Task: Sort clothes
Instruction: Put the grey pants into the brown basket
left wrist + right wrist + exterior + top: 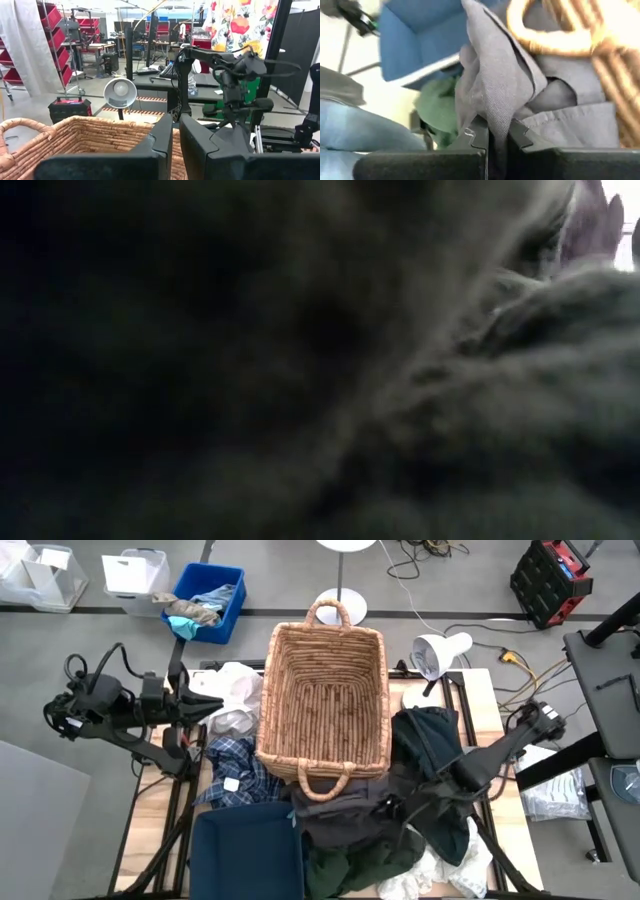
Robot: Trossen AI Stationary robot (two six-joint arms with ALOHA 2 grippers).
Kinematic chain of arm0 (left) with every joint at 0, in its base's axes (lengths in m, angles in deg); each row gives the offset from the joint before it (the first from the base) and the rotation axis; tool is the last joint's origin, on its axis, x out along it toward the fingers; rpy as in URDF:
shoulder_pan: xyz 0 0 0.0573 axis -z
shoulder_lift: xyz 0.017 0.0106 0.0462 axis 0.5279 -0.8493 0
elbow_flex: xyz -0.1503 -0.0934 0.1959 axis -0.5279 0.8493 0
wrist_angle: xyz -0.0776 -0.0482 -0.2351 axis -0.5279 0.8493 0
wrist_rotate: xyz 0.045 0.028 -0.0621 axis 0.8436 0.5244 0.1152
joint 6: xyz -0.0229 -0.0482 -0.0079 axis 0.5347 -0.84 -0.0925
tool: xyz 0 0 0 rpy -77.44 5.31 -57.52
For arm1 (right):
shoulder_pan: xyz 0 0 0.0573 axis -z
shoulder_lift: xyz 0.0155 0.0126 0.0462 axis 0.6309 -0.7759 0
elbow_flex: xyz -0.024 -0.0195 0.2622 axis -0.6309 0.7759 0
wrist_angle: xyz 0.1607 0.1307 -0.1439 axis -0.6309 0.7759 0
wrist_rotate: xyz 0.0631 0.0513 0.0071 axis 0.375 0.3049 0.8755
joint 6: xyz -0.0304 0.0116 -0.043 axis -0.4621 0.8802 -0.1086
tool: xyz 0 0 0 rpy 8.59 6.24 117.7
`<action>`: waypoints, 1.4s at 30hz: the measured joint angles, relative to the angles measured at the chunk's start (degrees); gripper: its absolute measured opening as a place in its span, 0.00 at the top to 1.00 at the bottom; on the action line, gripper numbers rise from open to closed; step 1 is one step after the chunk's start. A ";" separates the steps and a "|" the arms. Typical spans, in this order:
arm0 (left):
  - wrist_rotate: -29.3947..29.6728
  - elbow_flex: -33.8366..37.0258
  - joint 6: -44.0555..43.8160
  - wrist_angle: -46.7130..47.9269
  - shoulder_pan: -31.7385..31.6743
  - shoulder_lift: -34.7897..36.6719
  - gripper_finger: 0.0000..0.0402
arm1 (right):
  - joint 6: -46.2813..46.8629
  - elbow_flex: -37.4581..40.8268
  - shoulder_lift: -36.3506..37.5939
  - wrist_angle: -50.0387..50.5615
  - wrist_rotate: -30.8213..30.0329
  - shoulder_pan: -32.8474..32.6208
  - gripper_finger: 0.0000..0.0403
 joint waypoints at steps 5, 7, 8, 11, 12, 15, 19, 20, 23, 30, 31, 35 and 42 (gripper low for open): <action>-0.05 0.00 1.29 -3.28 -0.01 0.09 0.96 | -4.62 -5.19 1.63 -0.20 -1.52 0.73 0.97; -0.07 0.00 2.46 -4.76 -0.02 0.11 0.96 | -6.84 -7.48 1.90 -0.43 -2.13 1.31 0.97; -0.16 0.00 2.99 -5.39 0.00 0.09 0.96 | -8.06 -8.58 1.95 -0.42 -2.48 1.60 0.97; -1.23 0.00 3.93 -7.32 -0.02 0.09 0.96 | -13.04 -12.28 1.82 -0.44 -2.95 2.65 0.97; -1.84 0.00 4.32 -7.99 -0.01 0.10 0.96 | -14.95 -13.49 1.82 -0.68 -2.97 2.94 0.97; -2.08 0.00 4.54 -10.50 0.00 0.09 0.96 | -20.87 -16.94 1.60 -3.64 -3.03 3.86 0.97; -2.08 0.00 4.53 -13.45 -0.02 -0.22 0.96 | -27.24 -21.43 1.56 -6.82 -3.06 5.36 0.97; -2.08 0.00 4.52 -13.76 -0.02 -0.32 0.96 | -28.65 -22.36 1.56 -7.42 -3.09 5.84 0.97; -2.15 0.00 4.53 -14.75 -0.02 -0.70 0.96 | -33.68 -24.44 1.56 -9.70 -3.17 7.68 0.97; -8.03 0.00 5.50 -19.56 0.00 -1.66 0.96 | -44.05 -27.11 0.31 -17.77 -3.14 13.65 0.97; -9.77 0.00 5.75 -20.63 -0.02 -1.77 0.96 | -45.14 -27.54 -0.02 -18.91 -3.12 14.53 0.97; -15.59 0.00 6.57 -24.01 0.01 -2.22 0.96 | -48.82 -30.16 -1.48 -22.51 -3.09 18.37 0.97; -14.50 0.00 11.32 -26.54 -0.02 -3.76 0.95 | -54.18 -35.57 -4.97 -25.51 -3.10 25.67 0.97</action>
